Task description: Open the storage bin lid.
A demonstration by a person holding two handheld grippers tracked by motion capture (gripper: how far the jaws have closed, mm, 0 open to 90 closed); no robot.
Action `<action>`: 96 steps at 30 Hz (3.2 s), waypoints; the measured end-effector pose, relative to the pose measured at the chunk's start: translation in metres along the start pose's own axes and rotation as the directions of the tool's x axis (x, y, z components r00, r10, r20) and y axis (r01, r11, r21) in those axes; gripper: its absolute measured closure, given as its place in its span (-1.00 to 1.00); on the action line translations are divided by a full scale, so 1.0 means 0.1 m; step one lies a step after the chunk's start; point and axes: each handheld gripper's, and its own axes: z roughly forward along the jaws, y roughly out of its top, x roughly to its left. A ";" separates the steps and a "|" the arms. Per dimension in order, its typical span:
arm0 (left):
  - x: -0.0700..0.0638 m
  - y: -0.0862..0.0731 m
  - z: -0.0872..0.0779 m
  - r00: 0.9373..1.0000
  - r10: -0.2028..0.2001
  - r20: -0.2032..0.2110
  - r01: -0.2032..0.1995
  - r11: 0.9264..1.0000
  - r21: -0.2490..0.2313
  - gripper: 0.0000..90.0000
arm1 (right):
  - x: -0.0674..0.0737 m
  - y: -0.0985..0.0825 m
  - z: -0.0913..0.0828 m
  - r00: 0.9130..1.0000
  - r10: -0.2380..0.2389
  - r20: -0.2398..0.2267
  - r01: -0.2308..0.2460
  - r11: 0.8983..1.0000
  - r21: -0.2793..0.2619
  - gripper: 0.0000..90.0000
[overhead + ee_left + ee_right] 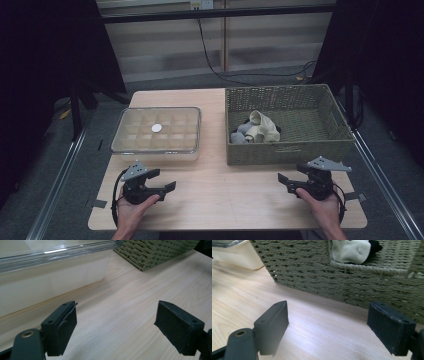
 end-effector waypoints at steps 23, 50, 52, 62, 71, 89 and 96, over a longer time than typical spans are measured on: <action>0.06 0.03 -0.03 1.000 -0.016 0.022 0.016 1.000 0.020 -0.60 | 0.06 0.04 0.11 0.999 -0.027 -0.036 0.029 0.999 0.041 -0.56; 0.21 0.08 -0.27 0.998 -0.054 0.034 0.053 0.998 0.031 -0.55 | 0.51 0.37 0.36 0.981 -0.066 -0.182 0.073 0.997 0.031 -0.43; 0.26 0.07 -0.31 0.998 -0.063 0.029 0.062 0.998 0.028 -0.55 | 0.54 0.40 0.39 0.980 -0.066 -0.186 0.073 0.997 0.033 -0.40; 0.44 0.08 -0.48 0.996 -0.089 -0.025 0.089 0.996 0.006 -0.51 | 0.74 0.60 0.54 0.964 -0.087 -0.252 0.099 0.994 0.037 -0.33; 0.53 0.14 -0.59 0.996 -0.080 -0.050 0.081 0.997 0.005 -0.49 | 0.93 0.77 0.60 0.948 -0.112 -0.298 0.129 0.991 0.038 -0.28; 0.78 0.33 -0.80 0.994 -0.079 -0.077 0.078 0.997 -0.012 -0.38 | 1.19 1.18 0.86 0.930 -0.144 -0.339 0.167 0.985 0.039 -0.16; 0.93 0.38 -0.85 0.989 -0.105 -0.105 0.104 0.994 -0.020 -0.40 | 1.22 1.31 1.03 0.923 -0.143 -0.358 0.175 0.983 0.058 -0.16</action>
